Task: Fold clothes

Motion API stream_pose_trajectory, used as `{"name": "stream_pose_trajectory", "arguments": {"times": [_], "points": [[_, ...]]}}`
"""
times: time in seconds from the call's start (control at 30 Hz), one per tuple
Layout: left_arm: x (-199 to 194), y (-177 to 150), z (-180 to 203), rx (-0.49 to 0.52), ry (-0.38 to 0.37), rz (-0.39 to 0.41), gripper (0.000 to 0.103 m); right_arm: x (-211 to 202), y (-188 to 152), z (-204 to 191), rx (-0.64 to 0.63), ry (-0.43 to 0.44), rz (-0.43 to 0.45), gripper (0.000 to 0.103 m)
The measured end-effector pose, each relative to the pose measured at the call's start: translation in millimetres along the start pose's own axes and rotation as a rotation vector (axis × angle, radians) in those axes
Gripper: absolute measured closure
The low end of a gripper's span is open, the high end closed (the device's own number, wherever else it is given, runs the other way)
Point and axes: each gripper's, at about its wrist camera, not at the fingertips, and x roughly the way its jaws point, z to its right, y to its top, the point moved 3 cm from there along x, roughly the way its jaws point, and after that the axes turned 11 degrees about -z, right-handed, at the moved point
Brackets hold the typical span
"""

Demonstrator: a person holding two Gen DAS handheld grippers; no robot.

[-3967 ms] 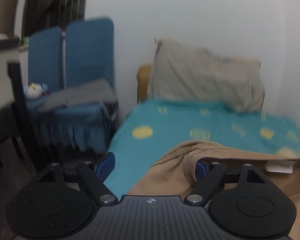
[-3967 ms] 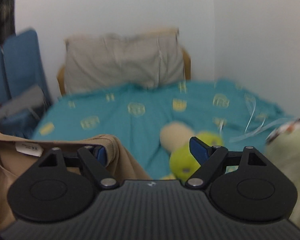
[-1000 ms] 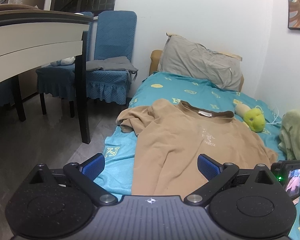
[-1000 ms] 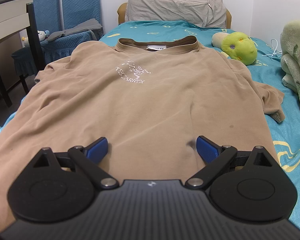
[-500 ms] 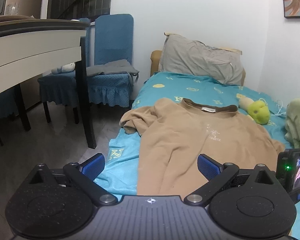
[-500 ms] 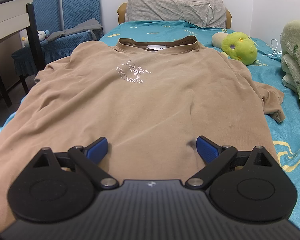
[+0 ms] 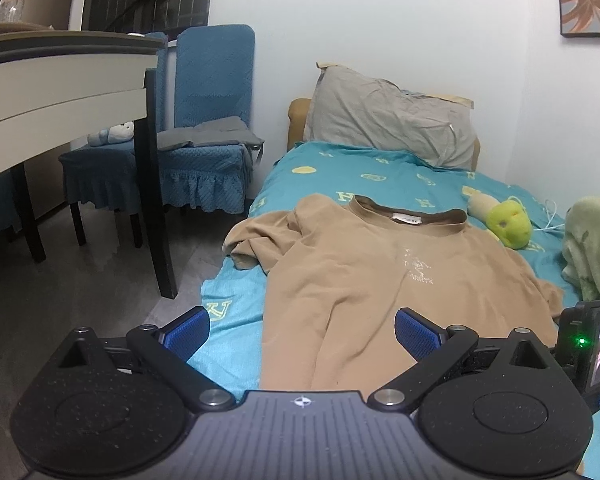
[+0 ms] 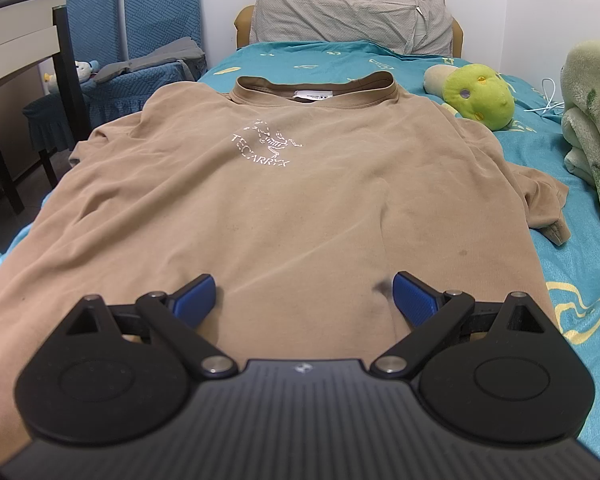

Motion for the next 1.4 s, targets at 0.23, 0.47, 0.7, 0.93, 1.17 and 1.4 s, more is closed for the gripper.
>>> {"name": "stream_pose_trajectory", "arguments": {"times": [0.23, 0.47, 0.7, 0.93, 1.17, 1.4], "points": [[7.5, 4.4, -7.8, -0.022, -0.006, -0.006, 0.003, -0.1, -0.1, -0.1, 0.0, 0.0, 0.0, 0.006], [12.7, 5.2, -19.4, -0.064, -0.027, -0.033, 0.003, -0.1, -0.2, -0.3, 0.001, 0.0, 0.0, 0.006], [17.3, 2.8, -23.4, -0.112, -0.063, -0.066, 0.003, 0.2, -0.6, 0.1, -0.001, -0.002, 0.001, 0.006], [18.2, 0.4, -15.4, -0.079, -0.045, -0.051, 0.003, 4.6, 2.6, -1.5, -0.009, -0.01, -0.017, 0.0], [18.9, 1.6, -15.2, -0.089, -0.046, -0.042, 0.003, -47.9, 46.7, 32.3, 0.152, 0.111, 0.122, 0.001], [26.3, -0.7, -9.2, -0.059, -0.056, -0.069, 0.003, -78.7, 87.8, 170.1, 0.746, 0.384, 0.081, 0.001]]}}
